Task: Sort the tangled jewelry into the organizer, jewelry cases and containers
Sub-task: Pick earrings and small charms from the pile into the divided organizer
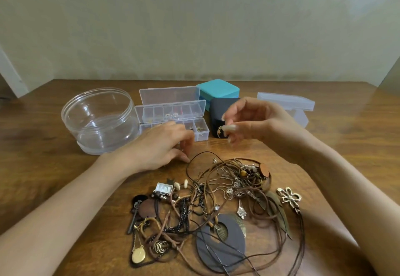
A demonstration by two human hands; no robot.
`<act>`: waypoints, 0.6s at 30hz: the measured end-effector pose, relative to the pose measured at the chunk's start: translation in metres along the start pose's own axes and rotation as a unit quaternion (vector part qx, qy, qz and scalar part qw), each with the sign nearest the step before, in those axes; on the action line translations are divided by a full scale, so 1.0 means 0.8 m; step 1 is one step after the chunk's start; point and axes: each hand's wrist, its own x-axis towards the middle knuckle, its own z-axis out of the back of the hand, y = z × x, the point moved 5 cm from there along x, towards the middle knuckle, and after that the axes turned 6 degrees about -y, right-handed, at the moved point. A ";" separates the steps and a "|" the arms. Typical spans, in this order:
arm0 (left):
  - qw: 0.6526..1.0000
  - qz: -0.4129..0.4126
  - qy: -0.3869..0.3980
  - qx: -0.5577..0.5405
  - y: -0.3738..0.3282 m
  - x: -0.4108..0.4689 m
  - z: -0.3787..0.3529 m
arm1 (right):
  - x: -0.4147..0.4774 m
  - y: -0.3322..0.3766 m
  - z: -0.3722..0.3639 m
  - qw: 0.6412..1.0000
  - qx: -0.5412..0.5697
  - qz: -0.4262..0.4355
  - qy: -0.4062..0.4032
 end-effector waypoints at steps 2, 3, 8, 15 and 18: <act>0.999 -0.003 -0.020 -0.040 -0.002 0.000 0.004 | 0.001 -0.003 0.000 1.000 0.021 -0.011 -0.009; 0.997 -0.008 -0.045 -0.068 -0.004 0.000 0.010 | 0.001 -0.005 0.000 0.999 0.027 -0.016 -0.014; 0.928 0.047 -0.172 -0.327 -0.023 -0.004 0.050 | 0.001 -0.008 0.001 0.998 0.039 -0.029 -0.026; 0.855 0.060 -0.204 -0.473 -0.051 -0.010 0.060 | 0.001 -0.002 0.000 0.999 0.015 0.008 -0.035; 0.836 0.077 -0.190 -0.509 -0.051 -0.009 0.051 | 0.002 -0.001 0.000 0.999 0.039 0.013 -0.030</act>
